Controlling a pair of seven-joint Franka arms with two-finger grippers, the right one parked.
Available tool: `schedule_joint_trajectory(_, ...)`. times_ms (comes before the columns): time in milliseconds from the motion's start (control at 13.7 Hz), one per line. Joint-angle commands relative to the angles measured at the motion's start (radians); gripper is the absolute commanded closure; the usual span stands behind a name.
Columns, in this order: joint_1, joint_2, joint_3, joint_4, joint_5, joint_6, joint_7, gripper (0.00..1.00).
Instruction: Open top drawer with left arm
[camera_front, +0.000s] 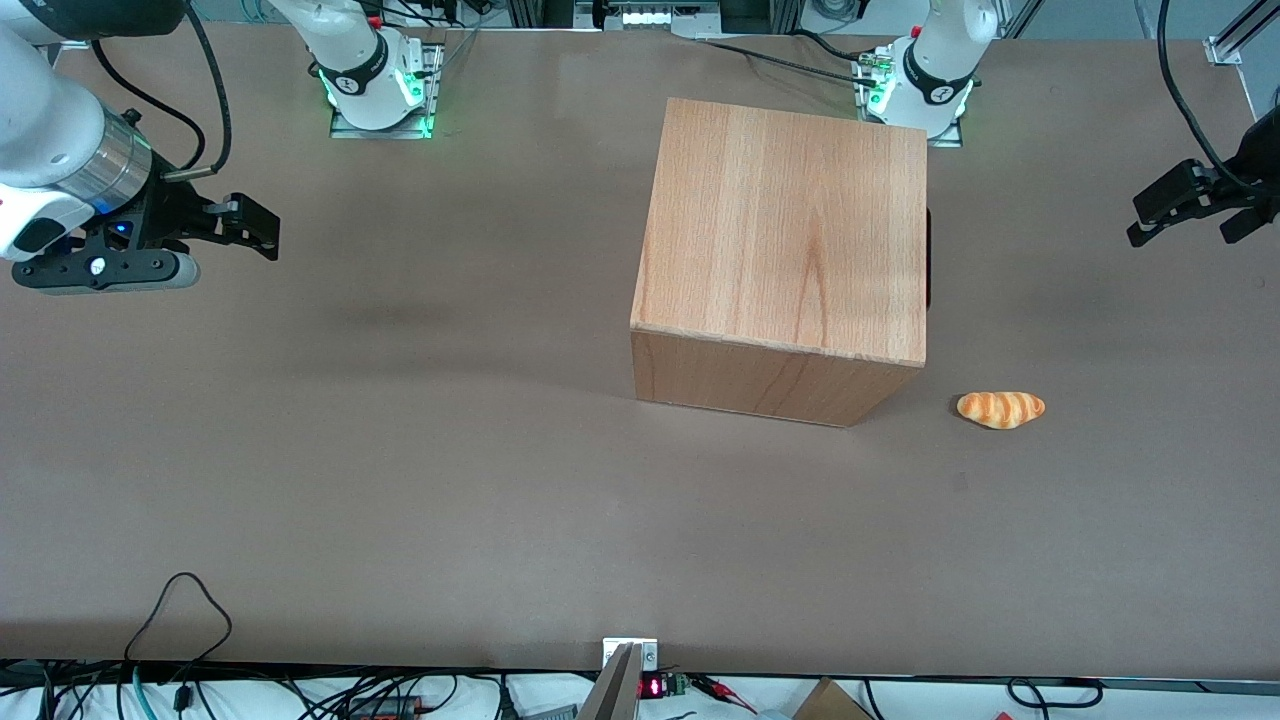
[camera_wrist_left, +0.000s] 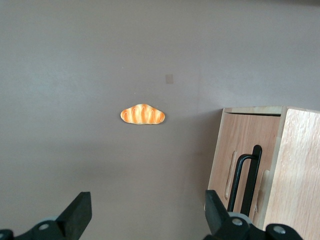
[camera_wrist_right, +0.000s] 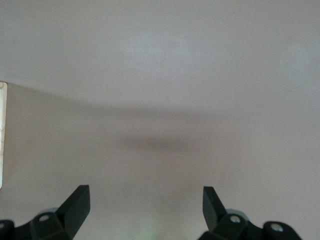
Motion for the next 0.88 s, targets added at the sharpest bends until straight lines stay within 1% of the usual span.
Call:
schedule_joint_trajectory(0,0.001,0.009,0.001,-0.010,-0.019,-0.014,0.008,0.00)
schedule_joint_trajectory(73,0.001,0.009,0.001,-0.032,-0.042,-0.013,0.013,0.00)
schedule_joint_trajectory(146,0.001,0.011,0.001,-0.056,-0.086,-0.011,0.019,0.00)
schedule_joint_trajectory(293,0.001,0.011,0.001,-0.110,-0.129,-0.002,0.021,0.00)
schedule_joint_trajectory(585,-0.012,0.012,-0.006,-0.226,-0.178,0.059,0.022,0.00)
schedule_joint_trajectory(732,-0.013,0.012,-0.052,-0.292,-0.203,0.120,0.022,0.00)
schedule_joint_trajectory(805,-0.012,0.015,-0.057,-0.317,-0.209,0.134,0.022,0.00)
